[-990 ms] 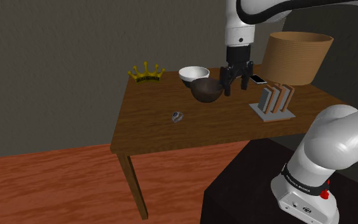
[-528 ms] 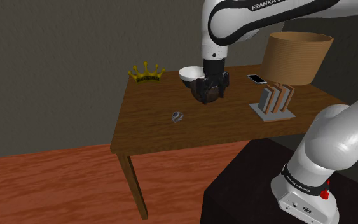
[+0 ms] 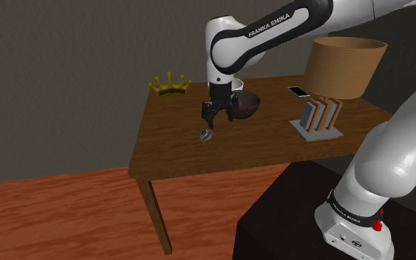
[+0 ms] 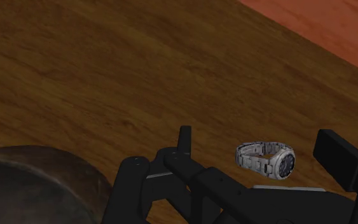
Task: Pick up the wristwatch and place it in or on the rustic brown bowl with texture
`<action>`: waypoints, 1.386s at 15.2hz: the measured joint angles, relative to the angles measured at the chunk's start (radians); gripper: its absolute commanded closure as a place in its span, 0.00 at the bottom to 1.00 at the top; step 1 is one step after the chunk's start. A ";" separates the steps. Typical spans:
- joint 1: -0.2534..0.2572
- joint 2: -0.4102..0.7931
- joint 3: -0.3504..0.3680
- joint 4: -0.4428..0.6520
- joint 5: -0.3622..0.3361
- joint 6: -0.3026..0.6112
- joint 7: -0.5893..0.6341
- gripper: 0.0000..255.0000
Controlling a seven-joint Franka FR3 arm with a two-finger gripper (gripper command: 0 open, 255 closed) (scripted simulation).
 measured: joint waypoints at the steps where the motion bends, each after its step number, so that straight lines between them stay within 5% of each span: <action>1: 0.004 0.033 0.009 0.023 -0.007 0.016 0.015 0.00; 6: 0.012 0.178 0.029 0.105 -0.047 0.100 0.057 0.00; 19: 0.017 0.223 0.033 0.063 -0.056 0.189 0.065 0.00; 20: 0.017 0.223 0.033 0.063 -0.056 0.189 0.065 1.00; 21: 0.017 0.223 0.033 0.063 -0.056 0.189 0.065 1.00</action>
